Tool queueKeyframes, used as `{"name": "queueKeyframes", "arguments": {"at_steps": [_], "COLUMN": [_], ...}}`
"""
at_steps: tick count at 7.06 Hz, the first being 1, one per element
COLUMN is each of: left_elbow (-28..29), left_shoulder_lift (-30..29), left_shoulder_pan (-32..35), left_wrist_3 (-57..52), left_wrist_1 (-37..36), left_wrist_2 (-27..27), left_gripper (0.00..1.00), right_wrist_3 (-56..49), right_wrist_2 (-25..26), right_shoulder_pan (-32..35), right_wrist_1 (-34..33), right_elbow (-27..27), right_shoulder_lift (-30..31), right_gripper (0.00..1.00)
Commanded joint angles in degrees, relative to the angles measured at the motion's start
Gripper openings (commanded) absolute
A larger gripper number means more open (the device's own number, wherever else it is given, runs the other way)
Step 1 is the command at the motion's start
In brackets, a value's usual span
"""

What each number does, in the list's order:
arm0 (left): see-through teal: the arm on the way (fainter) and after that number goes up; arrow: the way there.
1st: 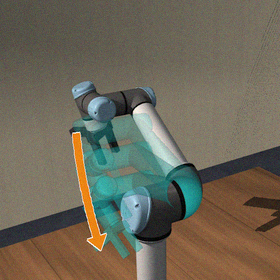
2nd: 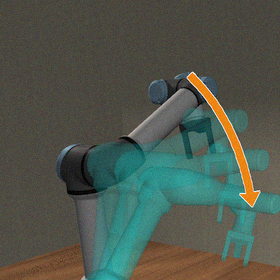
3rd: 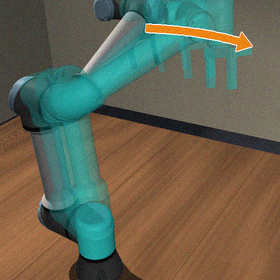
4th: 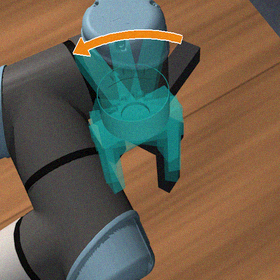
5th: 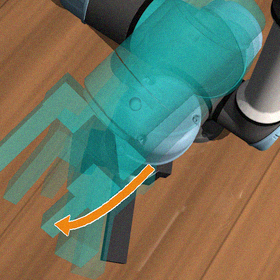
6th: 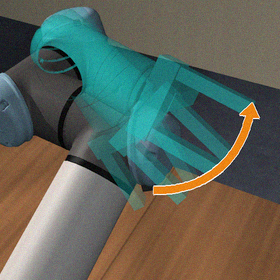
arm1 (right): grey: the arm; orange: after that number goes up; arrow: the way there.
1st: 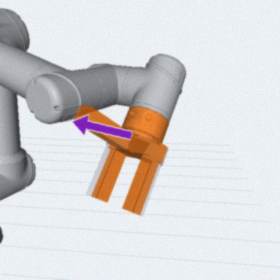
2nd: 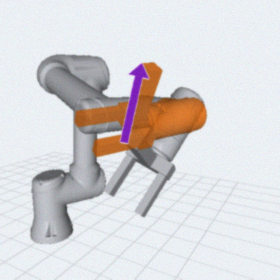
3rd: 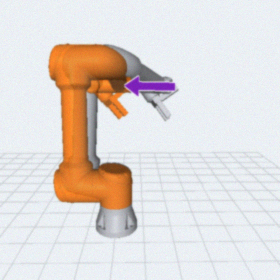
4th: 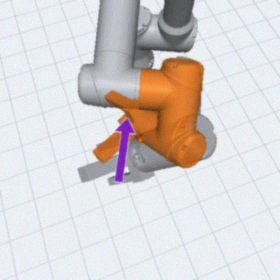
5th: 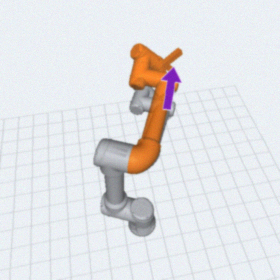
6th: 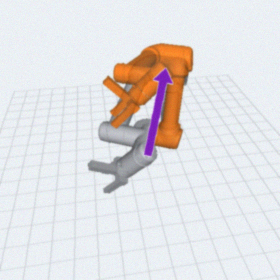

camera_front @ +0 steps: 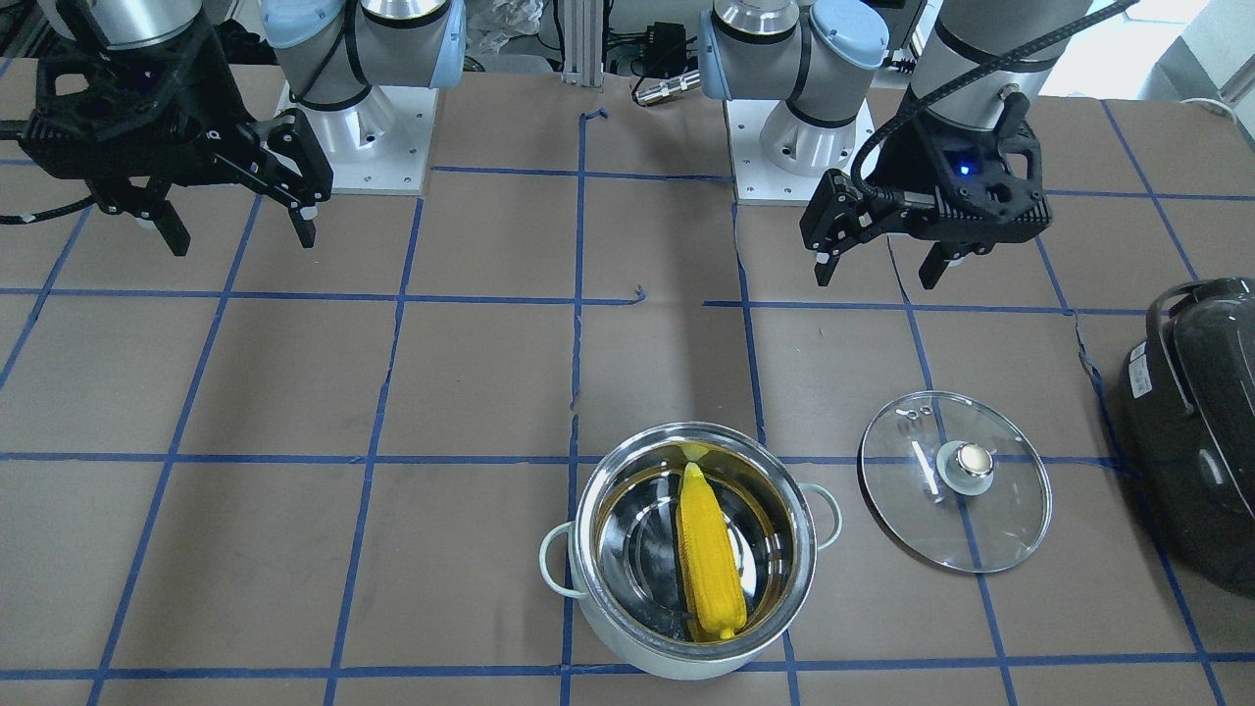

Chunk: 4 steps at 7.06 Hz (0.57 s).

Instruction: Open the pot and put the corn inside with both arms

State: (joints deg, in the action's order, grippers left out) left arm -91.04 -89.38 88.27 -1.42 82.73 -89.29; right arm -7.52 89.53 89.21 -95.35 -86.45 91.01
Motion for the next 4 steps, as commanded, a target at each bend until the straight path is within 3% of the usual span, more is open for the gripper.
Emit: {"name": "queueKeyframes", "arguments": {"at_steps": [1, 4], "left_elbow": [0.16, 1.3], "left_shoulder_lift": [-0.36, -0.62], "left_shoulder_pan": [0.32, 0.76], "left_wrist_3": [0.02, -0.07], "left_wrist_1": [0.06, 0.15], "left_wrist_2": [0.09, 0.79], "left_gripper": [1.0, 1.0], "right_wrist_3": [0.49, 2.58], "right_wrist_2": [-0.15, -0.23], "right_shoulder_pan": [0.0, 0.0], "right_wrist_1": [-1.94, -2.03], "right_elbow": [-0.3, -0.21], "right_shoulder_lift": [-0.13, -0.04], "right_gripper": [1.0, 1.0]}}
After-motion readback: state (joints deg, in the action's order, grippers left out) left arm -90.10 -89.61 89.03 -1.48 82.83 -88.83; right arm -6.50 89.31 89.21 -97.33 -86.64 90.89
